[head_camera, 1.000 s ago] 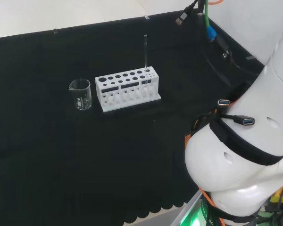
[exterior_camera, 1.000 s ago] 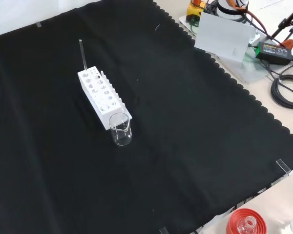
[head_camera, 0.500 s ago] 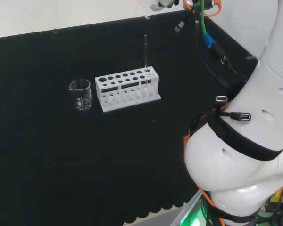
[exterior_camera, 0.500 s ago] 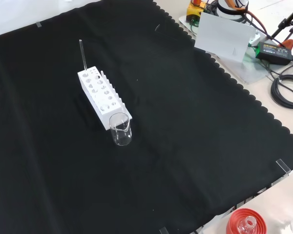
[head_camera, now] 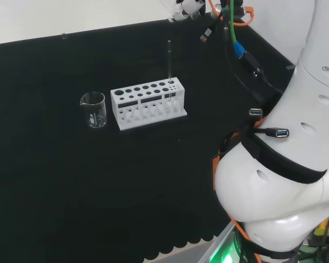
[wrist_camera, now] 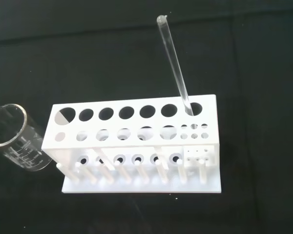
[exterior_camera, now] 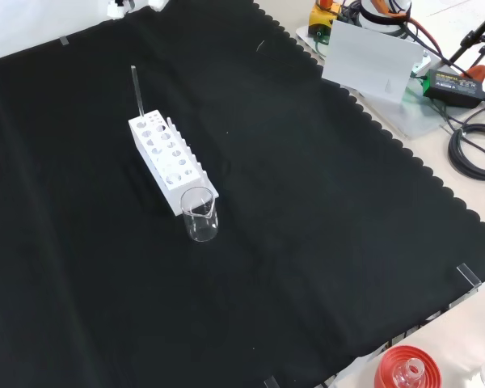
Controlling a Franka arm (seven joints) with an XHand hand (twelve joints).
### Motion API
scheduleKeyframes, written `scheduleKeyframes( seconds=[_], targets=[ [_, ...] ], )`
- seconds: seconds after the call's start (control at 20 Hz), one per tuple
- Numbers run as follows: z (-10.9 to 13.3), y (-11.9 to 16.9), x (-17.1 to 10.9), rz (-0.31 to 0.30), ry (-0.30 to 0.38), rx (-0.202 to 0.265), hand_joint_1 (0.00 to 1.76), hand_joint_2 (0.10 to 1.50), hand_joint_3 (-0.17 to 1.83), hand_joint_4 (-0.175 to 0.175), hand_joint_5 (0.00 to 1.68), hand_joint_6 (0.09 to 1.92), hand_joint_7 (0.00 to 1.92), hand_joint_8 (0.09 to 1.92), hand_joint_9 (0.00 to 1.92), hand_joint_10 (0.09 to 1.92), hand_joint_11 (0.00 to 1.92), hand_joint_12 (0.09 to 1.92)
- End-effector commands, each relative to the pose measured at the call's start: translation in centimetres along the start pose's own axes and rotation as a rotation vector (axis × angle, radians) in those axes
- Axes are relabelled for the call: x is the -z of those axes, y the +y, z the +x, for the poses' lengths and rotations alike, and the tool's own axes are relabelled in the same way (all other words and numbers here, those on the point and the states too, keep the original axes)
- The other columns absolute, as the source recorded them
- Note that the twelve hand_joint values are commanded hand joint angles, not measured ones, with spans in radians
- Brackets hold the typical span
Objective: Take the glass rod from the white test tube rack.
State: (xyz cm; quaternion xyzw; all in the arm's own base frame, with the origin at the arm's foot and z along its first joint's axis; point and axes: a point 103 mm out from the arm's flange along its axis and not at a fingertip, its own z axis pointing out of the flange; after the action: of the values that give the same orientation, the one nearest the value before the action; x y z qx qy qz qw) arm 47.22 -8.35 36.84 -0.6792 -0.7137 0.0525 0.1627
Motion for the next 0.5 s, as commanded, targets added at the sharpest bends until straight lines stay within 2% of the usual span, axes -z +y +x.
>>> scheduleKeyframes(
  seconds=[0.05, 0.5],
  targets=[
    [-0.1, 1.1, -0.5, -0.008, 0.020, 0.017, 0.59, 1.19, -0.17, -0.097, 0.54, 0.18, 0.56, 0.84, 0.74, 0.82, 0.60, 1.33],
    [0.2, 2.9, -1.4, 0.011, 0.018, 0.040, 0.58, 1.18, -0.17, -0.100, 0.54, 0.20, 0.57, 0.84, 0.77, 0.81, 0.64, 1.32]
  ],
)
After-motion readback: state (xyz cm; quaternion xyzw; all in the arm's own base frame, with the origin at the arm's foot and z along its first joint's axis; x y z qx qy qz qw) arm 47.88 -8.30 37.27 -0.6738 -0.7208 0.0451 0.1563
